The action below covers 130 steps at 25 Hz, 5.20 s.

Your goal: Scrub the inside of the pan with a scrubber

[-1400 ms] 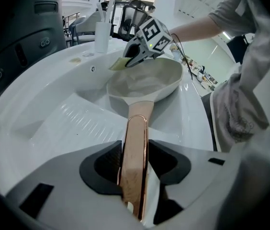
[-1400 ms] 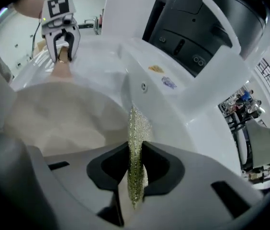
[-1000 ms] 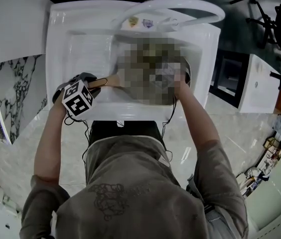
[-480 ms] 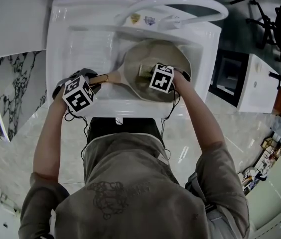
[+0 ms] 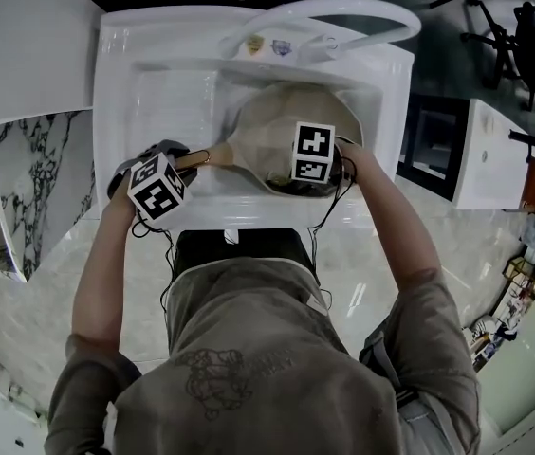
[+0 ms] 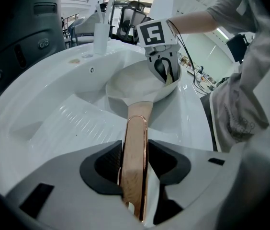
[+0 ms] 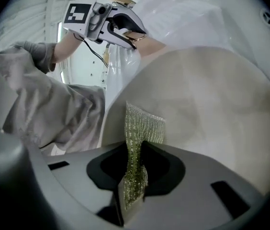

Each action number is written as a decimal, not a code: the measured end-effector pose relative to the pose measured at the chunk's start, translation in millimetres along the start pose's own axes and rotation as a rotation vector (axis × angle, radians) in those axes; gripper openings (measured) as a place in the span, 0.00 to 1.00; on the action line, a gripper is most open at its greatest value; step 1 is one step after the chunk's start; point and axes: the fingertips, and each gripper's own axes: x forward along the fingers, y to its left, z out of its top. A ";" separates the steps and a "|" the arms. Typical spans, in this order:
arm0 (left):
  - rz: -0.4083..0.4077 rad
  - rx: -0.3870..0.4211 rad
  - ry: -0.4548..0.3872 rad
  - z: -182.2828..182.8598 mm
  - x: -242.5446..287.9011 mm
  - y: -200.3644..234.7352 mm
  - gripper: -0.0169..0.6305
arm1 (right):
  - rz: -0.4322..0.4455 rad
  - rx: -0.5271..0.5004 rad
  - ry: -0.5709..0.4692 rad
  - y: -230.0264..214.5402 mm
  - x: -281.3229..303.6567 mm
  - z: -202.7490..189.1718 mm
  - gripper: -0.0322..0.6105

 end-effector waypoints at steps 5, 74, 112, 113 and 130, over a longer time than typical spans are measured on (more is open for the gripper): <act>-0.004 -0.005 0.002 0.3 0.1 -0.6 0.30 | 0.141 0.057 -0.059 19.3 -22.6 -4.7 0.17; 0.033 -0.053 0.006 0.5 0.3 -2.0 0.30 | 0.152 0.198 -0.267 13.4 -22.2 10.5 0.17; 0.614 0.124 -0.823 211.8 -321.0 -3.2 0.10 | -1.175 0.108 -1.771 227.4 -359.3 38.0 0.17; 0.621 0.125 -0.853 216.8 -330.8 -6.9 0.10 | -1.222 0.092 -1.769 236.5 -364.9 34.9 0.17; 0.664 0.025 -1.056 246.8 -390.4 -36.9 0.08 | -1.455 0.006 -1.782 304.9 -390.6 -23.7 0.17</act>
